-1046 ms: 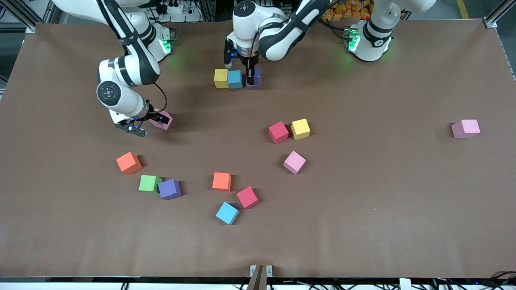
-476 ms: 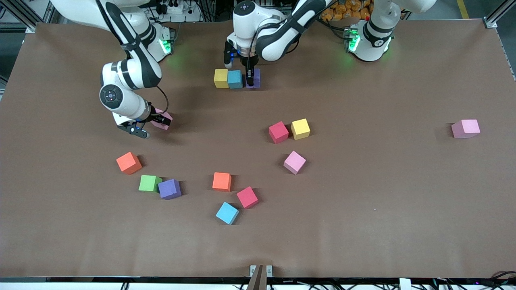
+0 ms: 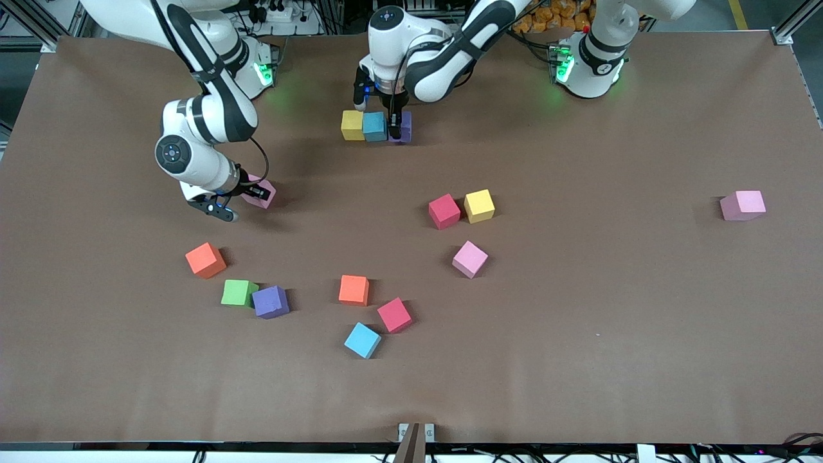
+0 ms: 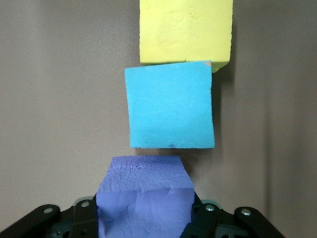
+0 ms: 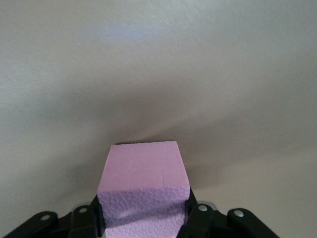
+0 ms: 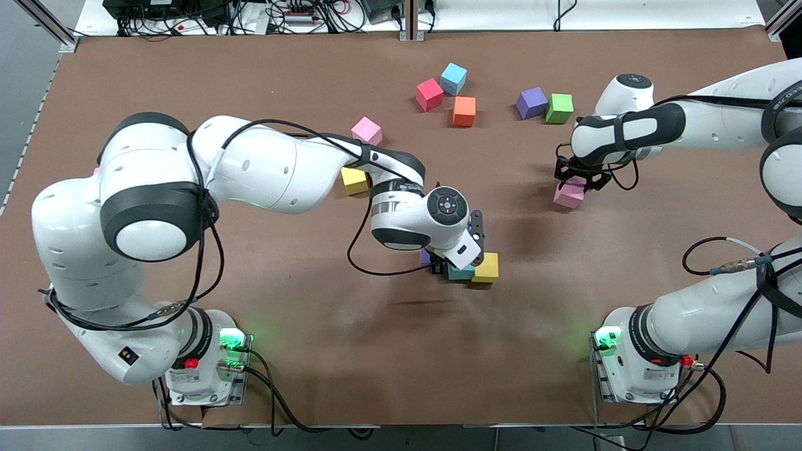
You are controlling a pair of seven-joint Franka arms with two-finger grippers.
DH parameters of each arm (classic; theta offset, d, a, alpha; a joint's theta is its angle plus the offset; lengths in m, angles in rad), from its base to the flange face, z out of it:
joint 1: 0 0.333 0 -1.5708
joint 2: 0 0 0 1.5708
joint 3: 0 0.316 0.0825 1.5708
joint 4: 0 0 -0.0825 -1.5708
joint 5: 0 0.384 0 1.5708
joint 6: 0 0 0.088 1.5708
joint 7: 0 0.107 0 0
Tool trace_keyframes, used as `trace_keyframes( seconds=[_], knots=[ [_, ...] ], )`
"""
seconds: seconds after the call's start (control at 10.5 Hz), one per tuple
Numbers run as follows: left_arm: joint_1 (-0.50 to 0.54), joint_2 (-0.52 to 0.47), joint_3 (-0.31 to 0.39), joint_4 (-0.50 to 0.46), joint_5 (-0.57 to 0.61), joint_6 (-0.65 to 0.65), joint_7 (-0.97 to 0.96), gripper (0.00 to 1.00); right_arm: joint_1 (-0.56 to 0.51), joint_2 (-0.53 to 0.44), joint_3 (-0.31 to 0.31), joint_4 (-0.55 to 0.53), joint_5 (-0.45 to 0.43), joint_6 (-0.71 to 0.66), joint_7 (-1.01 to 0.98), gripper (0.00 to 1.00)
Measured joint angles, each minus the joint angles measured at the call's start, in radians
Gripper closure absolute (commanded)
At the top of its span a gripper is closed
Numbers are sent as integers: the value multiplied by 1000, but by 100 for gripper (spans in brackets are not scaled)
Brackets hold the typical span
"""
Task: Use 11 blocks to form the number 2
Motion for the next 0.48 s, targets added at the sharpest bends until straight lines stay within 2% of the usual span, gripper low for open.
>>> trace_keyframes(
  seconds=[0.29,0.48],
  knots=[
    [0,28,-1,19,0,0,-9,100,12,0,14,61,3,3,-90,100],
    [0,44,-1,26,0,0,-10,100,46,0,19,132,4,-60,-91,100]
  ],
)
